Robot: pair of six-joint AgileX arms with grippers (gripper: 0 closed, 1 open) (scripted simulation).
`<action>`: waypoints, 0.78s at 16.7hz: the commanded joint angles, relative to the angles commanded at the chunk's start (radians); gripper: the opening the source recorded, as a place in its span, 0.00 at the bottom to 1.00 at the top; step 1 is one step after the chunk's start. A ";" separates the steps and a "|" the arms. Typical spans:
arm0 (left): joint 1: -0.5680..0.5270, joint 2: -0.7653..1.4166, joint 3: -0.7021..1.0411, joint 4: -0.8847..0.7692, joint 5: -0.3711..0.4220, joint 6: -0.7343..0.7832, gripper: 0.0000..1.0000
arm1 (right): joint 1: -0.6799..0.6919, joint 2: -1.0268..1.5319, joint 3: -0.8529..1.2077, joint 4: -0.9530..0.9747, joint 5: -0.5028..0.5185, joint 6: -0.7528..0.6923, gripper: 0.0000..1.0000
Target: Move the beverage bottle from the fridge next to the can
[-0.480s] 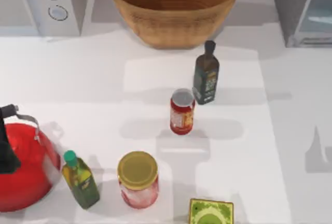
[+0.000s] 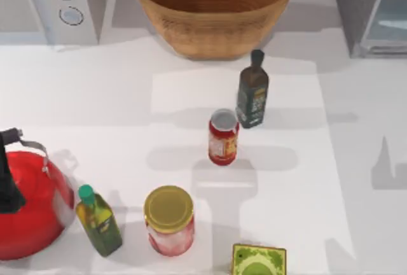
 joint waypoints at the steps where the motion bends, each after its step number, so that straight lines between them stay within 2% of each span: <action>1: 0.000 0.000 0.000 0.000 0.000 0.000 1.00 | -0.010 0.074 0.041 0.046 -0.008 0.000 1.00; 5: 0.000 0.000 0.000 0.000 0.000 0.000 1.00 | -0.053 0.467 0.227 0.255 -0.047 0.003 1.00; 13: 0.000 0.000 0.000 0.000 0.000 0.000 1.00 | -0.145 1.427 0.622 0.698 -0.133 0.010 1.00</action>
